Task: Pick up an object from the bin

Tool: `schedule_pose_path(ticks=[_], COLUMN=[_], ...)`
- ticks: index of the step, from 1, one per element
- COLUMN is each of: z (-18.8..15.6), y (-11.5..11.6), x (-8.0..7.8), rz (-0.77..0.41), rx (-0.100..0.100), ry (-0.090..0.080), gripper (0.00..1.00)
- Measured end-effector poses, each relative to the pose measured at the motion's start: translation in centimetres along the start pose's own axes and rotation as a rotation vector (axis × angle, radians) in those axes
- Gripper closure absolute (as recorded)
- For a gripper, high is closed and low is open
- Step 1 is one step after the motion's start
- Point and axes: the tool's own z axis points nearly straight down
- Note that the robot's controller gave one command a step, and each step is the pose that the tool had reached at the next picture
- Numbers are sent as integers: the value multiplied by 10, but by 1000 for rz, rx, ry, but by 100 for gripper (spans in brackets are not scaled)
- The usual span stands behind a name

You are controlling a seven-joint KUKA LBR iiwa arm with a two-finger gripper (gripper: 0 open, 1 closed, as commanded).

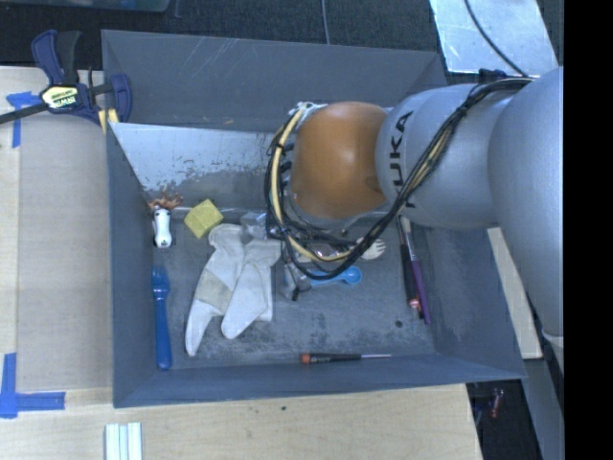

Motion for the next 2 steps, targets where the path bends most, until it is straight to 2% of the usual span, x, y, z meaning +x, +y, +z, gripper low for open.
schedule_pose_path(ticks=[1,2], z=[-6,-5], y=[-26,-25], x=[32,31], rz=[507,506], rx=[0,0], ry=[23,23], gripper=[100,100])
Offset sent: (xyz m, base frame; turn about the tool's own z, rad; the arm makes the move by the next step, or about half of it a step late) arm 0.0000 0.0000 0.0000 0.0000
